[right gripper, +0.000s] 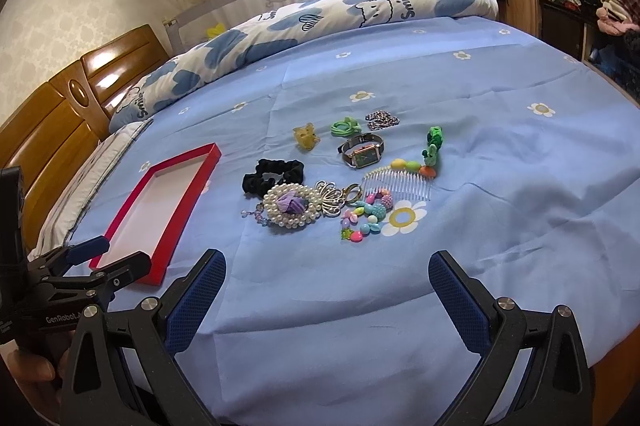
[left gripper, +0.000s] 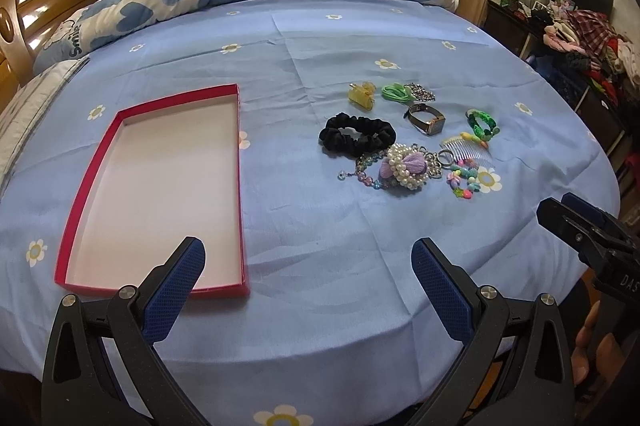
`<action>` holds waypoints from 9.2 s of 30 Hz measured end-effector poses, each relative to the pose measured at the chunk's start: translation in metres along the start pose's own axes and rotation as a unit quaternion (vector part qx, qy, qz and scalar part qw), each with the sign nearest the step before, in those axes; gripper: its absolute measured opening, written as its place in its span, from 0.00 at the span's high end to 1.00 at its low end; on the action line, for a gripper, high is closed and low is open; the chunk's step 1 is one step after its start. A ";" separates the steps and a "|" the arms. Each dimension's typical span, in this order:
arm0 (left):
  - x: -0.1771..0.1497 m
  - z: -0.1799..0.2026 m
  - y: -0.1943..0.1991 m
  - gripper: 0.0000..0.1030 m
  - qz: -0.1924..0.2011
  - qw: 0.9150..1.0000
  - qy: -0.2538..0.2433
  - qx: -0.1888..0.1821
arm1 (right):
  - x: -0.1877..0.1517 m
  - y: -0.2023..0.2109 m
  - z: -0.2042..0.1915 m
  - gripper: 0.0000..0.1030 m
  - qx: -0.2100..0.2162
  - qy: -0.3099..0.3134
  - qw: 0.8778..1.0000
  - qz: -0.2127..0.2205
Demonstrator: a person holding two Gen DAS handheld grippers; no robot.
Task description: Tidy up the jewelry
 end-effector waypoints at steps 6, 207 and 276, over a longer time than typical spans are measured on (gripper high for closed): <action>0.005 -0.003 -0.009 0.00 -0.006 1.000 0.001 -0.001 | 0.005 -0.006 0.006 0.01 0.003 -0.012 1.000 -0.004; 0.148 -0.022 -0.175 0.25 -0.098 0.986 -0.020 -0.131 | 0.136 -0.220 -0.006 0.61 0.066 0.000 0.988 -0.138; 0.081 -0.224 -0.040 0.65 -0.016 0.992 0.117 -0.042 | 0.085 -0.160 -0.231 0.87 0.233 0.068 0.956 -0.164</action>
Point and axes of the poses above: each gripper's, at about its wrist camera, not at the fingertips, and y roughly against the way its jaws point, z to its right, x to its top, the point moved 4 cm from there along -y, roughly the way its jaws point, and after that the axes turned 11 degrees about -x, right-handed, at the moved point
